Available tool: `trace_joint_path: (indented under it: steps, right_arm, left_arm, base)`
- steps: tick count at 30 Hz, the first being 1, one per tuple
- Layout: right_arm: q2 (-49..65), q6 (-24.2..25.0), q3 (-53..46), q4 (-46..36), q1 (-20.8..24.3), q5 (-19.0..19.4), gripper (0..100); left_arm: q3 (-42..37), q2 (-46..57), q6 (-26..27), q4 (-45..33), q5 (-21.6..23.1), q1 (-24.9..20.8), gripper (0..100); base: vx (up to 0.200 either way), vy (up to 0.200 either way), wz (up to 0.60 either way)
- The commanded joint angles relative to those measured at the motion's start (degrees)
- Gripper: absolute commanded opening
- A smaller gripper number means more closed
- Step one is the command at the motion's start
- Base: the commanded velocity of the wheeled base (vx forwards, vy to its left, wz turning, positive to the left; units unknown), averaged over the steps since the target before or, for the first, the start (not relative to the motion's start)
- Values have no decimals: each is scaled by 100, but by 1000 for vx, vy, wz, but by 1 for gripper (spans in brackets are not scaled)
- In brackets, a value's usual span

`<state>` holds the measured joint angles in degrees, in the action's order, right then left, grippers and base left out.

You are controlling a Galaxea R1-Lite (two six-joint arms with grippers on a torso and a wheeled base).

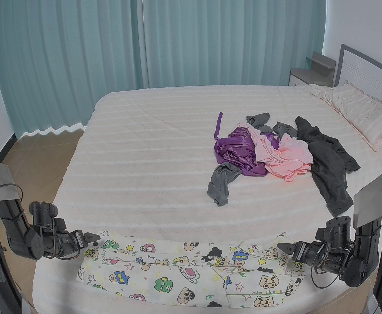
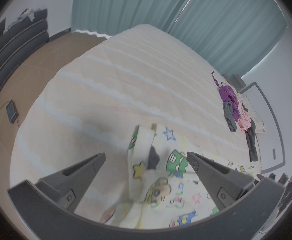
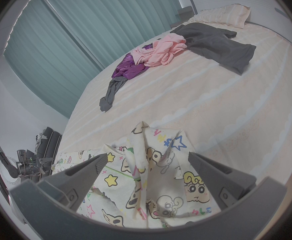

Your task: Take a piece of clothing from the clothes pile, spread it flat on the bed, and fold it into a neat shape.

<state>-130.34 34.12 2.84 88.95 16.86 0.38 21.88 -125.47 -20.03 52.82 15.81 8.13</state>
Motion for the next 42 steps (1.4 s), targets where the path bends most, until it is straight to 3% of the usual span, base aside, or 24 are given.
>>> trace_joint_path:
  steps: [1, 6, 14, 30, 31, 42]
  right_arm:
    - [0, -2, -3, 96, 2, -3, 100]
    - [0, -2, -3, 96, 2, -38, 100]
    - [9, -2, -12, 96, 10, -38, 100]
    - [35, -2, -12, 96, 10, -82, 100]
    - [35, -2, -12, 96, 10, -82, 100]
    - [44, -2, -3, 105, -34, -82, 100]
  left_arm:
    - [9, -725, 17, 765, -377, -400, 100]
    - [-263, -901, 166, 1274, -518, -567, 100]
    - [-553, -962, 729, 1292, -808, -646, 100]
    - [-510, -1041, 781, 1239, -1317, -1121, 100]
    - [-510, -1041, 781, 1231, -1317, -1147, 0]
    - [-562, -1006, 711, 1274, -1282, -1156, 0]
  base:
    - [0, 0, 0]
    - [0, 0, 0]
    - [0, 0, 0]
    - [0, 0, 0]
    - [0, 0, 0]
    - [0, 0, 0]
